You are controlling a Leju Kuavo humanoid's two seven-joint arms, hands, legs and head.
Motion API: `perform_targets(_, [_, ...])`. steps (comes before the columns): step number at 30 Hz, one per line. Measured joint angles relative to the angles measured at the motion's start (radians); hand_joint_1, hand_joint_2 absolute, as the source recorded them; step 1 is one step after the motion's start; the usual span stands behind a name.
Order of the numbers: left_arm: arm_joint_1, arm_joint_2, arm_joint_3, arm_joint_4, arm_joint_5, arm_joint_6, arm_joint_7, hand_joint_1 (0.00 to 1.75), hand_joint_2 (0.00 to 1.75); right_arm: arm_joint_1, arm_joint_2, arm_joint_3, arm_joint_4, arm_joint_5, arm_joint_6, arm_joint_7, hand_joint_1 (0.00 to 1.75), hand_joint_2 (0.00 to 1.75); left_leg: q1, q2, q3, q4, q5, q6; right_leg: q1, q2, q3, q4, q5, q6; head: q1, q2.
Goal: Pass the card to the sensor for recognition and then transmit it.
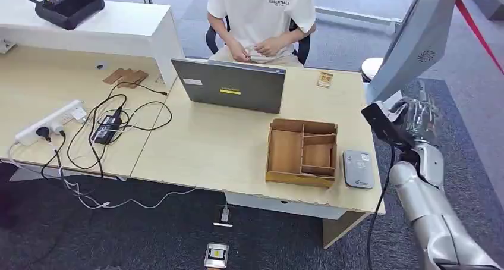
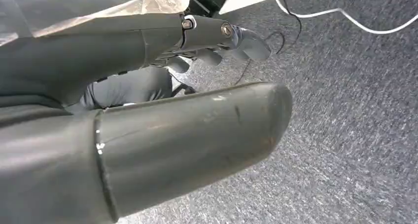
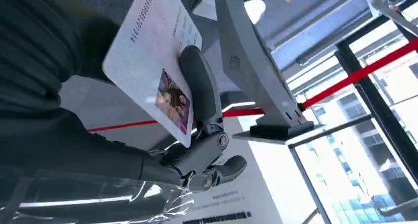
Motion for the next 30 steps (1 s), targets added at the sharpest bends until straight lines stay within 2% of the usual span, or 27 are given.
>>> perform_targets(12, [0.012,-0.003,0.016,0.001,0.009,0.012,-0.006,0.00,0.00,-0.041,-0.011,-0.037,-0.169,-0.011,0.042,0.002,1.75,1.75,0.000,0.000,0.000,0.000,0.000,0.000,0.000,0.000,0.000,0.000,0.000,0.000,0.000,0.000])
perform_targets(16, [0.007,-0.003,0.019,0.001,-0.006,-0.001,-0.007,0.00,0.00,-0.047,0.005,-0.034,-0.182,-0.030,0.073,-0.032,1.75,1.75,0.000,0.000,0.000,0.000,0.000,0.000,0.000,0.000,0.000,0.000,0.000,0.000,0.000,0.000])
perform_targets(22, [-0.026,-0.005,0.018,0.000,-0.042,-0.035,-0.012,0.00,0.00,-0.141,0.062,-0.018,-0.081,-0.026,0.090,-0.103,1.75,1.75,0.000,0.000,0.000,0.000,0.001,-0.001,0.000,0.000,0.000,0.001,0.000,0.000,0.000,0.000])
perform_targets(30, [-0.070,-0.018,0.006,-0.001,-0.089,-0.070,-0.012,0.00,0.00,-0.239,0.123,0.002,0.079,0.007,0.100,-0.101,1.75,1.75,0.000,-0.001,-0.001,0.000,0.001,-0.001,0.000,0.000,0.000,0.001,0.000,0.000,0.000,0.000])
